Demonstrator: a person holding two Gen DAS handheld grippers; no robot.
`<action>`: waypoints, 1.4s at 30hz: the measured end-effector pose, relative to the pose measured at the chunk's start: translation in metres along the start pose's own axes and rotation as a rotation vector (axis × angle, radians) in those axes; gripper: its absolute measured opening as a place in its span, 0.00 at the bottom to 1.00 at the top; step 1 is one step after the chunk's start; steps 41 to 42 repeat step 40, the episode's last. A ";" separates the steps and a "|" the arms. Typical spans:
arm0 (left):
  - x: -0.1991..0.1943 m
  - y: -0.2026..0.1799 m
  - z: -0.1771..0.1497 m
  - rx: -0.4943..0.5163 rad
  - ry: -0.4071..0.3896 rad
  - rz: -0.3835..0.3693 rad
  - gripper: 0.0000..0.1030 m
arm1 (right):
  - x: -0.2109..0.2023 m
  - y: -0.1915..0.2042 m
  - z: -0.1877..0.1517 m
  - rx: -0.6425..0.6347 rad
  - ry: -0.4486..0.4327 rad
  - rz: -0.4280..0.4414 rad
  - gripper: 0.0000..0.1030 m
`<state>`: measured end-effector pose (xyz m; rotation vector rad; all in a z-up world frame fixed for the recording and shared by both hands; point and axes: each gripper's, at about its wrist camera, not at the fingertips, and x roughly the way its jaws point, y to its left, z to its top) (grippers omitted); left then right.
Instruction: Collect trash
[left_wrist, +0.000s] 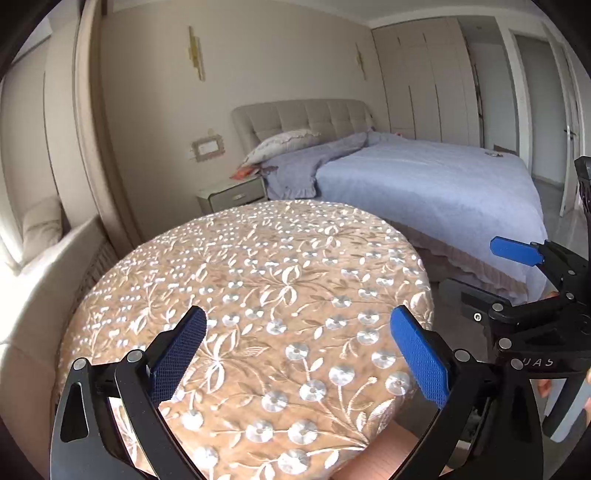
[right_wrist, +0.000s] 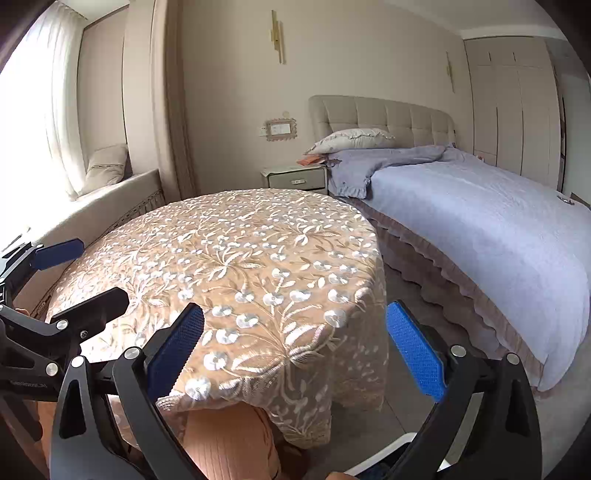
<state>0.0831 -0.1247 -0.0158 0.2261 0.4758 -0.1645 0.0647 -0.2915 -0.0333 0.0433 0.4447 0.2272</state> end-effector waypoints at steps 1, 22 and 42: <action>-0.002 0.009 0.000 -0.020 -0.009 0.017 0.95 | 0.002 0.009 0.005 -0.007 -0.011 0.005 0.95; -0.037 0.091 -0.014 -0.171 -0.107 0.102 0.95 | 0.013 0.109 0.042 -0.091 -0.080 0.015 0.95; -0.037 0.093 -0.012 -0.171 -0.099 0.059 0.95 | 0.017 0.109 0.042 -0.077 -0.085 0.012 0.95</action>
